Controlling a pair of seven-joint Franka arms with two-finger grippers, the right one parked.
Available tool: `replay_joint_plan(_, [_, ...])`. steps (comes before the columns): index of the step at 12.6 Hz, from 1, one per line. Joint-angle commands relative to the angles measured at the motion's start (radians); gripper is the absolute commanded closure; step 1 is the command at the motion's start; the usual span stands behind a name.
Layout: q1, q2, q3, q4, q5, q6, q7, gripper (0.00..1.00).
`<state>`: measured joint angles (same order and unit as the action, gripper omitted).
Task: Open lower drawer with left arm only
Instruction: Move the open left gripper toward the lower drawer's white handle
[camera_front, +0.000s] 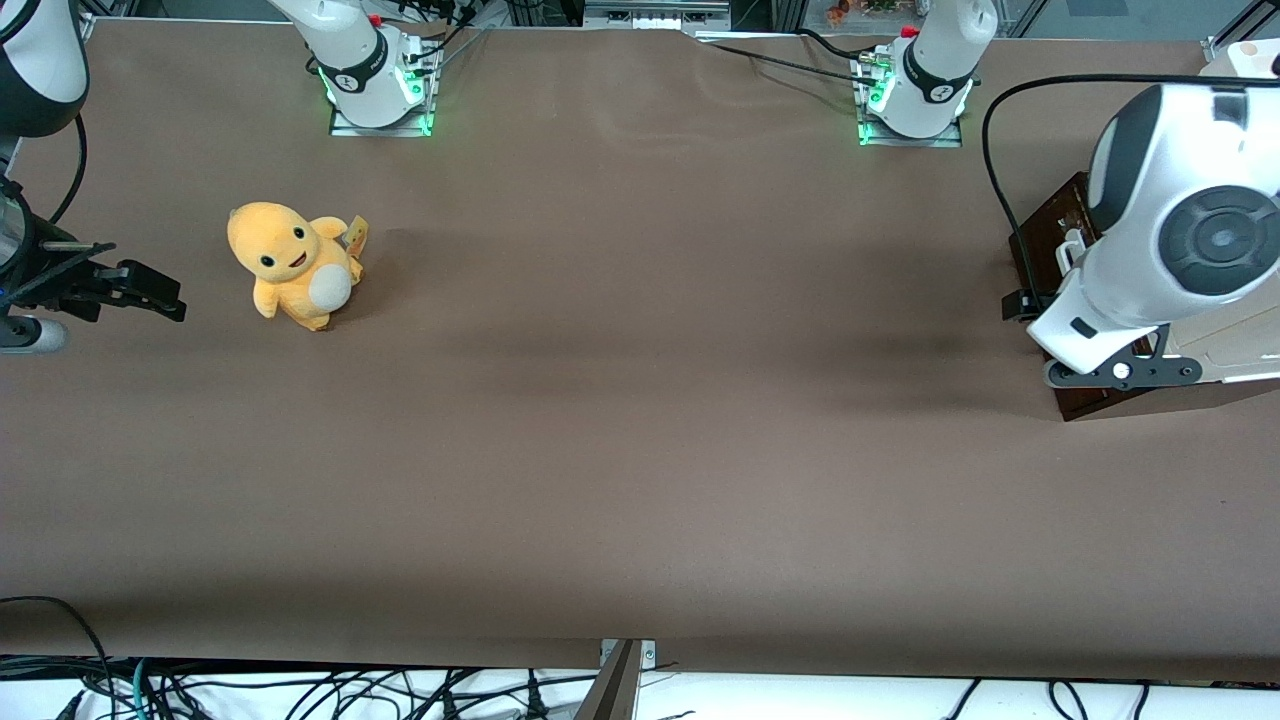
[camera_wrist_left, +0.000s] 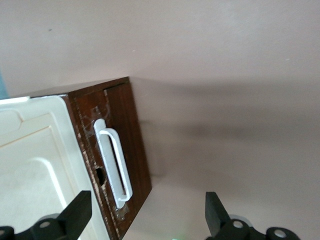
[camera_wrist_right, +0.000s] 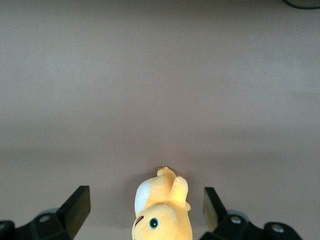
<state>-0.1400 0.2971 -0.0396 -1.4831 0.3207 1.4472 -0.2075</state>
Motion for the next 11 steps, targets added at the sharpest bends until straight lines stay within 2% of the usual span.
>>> replay_joint_plan(1, [-0.007,-0.01,-0.066,-0.06,0.128,-0.028,-0.104,0.0])
replay_joint_plan(5, [-0.027,-0.009,-0.108,-0.186,0.28,-0.028,-0.26,0.0])
replay_joint_plan(11, [-0.038,0.025,-0.144,-0.328,0.469,-0.033,-0.467,0.0])
